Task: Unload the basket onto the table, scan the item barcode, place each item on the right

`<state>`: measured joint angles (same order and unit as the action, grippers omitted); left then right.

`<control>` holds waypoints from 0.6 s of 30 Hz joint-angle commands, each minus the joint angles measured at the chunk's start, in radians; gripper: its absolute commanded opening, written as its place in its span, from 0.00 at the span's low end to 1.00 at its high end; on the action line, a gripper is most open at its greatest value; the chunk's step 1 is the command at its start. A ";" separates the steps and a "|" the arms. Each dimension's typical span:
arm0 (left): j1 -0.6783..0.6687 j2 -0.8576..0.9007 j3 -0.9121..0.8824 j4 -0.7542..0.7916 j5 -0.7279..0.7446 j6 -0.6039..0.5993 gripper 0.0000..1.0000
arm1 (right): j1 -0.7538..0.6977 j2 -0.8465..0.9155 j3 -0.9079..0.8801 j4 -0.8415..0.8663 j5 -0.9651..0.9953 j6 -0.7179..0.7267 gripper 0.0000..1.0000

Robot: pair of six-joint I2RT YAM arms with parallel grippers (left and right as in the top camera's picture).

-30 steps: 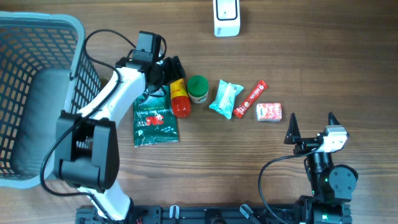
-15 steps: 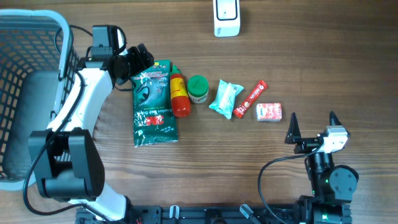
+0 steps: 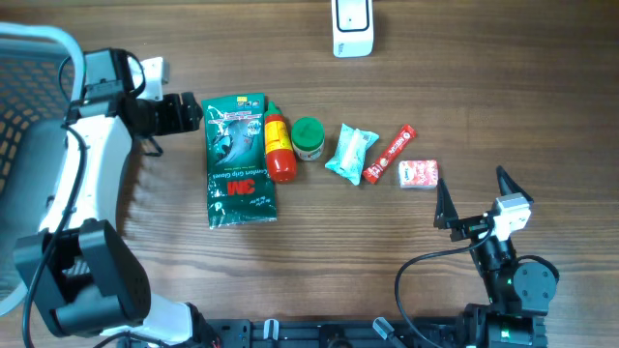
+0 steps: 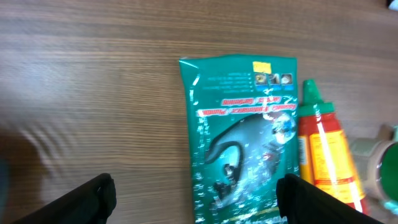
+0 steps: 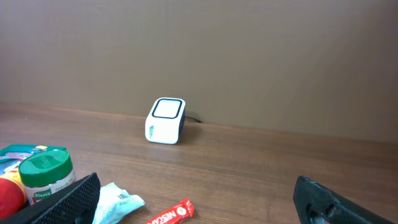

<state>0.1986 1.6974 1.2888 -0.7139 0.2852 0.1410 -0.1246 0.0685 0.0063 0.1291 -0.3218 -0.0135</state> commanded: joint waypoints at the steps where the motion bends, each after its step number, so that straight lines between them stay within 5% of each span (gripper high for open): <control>1: 0.053 -0.026 0.000 -0.008 -0.034 0.144 0.87 | -0.001 0.018 -0.001 0.009 -0.031 -0.013 1.00; 11: -0.046 0.071 0.000 0.077 0.081 0.137 0.89 | -0.001 0.079 -0.001 0.044 -0.061 -0.013 1.00; 18: -0.073 0.122 0.000 0.388 0.096 0.136 0.89 | -0.001 0.085 -0.001 0.050 -0.073 -0.013 1.00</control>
<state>0.1310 1.8103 1.2854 -0.4149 0.3508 0.2607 -0.1242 0.1471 0.0063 0.1738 -0.3744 -0.0139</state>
